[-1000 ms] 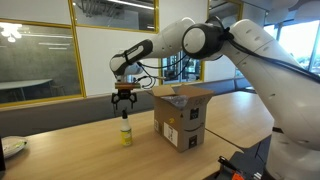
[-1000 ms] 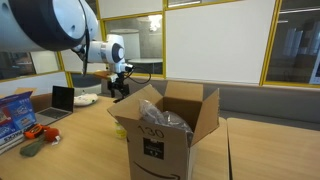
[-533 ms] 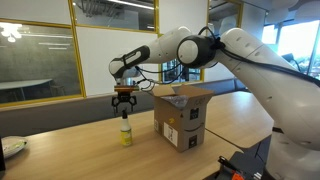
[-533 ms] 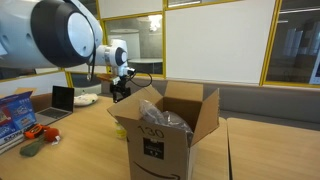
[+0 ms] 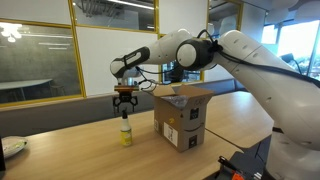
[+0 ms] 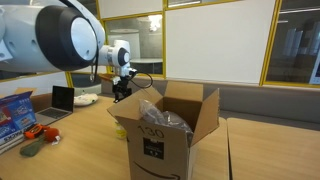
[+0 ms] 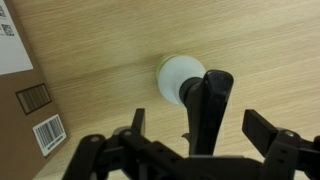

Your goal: Put the objects on the table in the box

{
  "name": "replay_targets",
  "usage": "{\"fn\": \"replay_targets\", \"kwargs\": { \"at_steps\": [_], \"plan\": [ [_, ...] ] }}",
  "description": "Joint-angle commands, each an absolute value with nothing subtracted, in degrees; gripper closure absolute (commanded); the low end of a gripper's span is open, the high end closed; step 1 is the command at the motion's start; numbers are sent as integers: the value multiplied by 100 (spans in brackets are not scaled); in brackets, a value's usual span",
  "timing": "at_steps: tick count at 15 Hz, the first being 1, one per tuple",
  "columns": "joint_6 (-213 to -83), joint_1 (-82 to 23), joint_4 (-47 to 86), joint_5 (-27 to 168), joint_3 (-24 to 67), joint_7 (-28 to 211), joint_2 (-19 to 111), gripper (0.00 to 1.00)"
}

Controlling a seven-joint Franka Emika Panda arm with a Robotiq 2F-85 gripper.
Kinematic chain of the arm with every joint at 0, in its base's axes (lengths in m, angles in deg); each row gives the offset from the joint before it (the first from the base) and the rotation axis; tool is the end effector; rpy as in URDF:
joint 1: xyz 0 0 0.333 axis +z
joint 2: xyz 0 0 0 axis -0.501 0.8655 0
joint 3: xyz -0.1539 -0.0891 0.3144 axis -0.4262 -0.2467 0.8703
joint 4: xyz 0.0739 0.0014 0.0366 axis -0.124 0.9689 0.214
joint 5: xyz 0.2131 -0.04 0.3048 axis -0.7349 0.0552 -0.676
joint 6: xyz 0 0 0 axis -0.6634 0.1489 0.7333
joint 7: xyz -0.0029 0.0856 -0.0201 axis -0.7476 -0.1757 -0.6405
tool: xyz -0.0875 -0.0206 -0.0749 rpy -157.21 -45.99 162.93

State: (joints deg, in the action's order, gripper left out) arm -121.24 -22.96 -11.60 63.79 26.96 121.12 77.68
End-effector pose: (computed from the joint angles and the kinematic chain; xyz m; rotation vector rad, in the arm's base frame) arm 0.7713 0.1124 0.3468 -2.9924 0.7358 0.0926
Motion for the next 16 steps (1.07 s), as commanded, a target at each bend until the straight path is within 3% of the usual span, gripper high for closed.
{"fn": "replay_targets", "kwargs": {
  "at_steps": [1,5,6,7,10,16],
  "plan": [
    [-11950,-2268,-1451,6168,2621,12314,7864,0],
    [-11969,-2273,-1404,6127,2633,12396,7832,0],
    [-11975,-2273,-1391,6113,2635,12405,7823,24],
    [-11979,-2269,-1381,6109,2632,12412,7817,26],
    [-11981,-2268,-1370,6110,2632,12431,7813,51],
    [-11983,-2265,-1351,6123,2627,12448,7802,93]
  ]
}}
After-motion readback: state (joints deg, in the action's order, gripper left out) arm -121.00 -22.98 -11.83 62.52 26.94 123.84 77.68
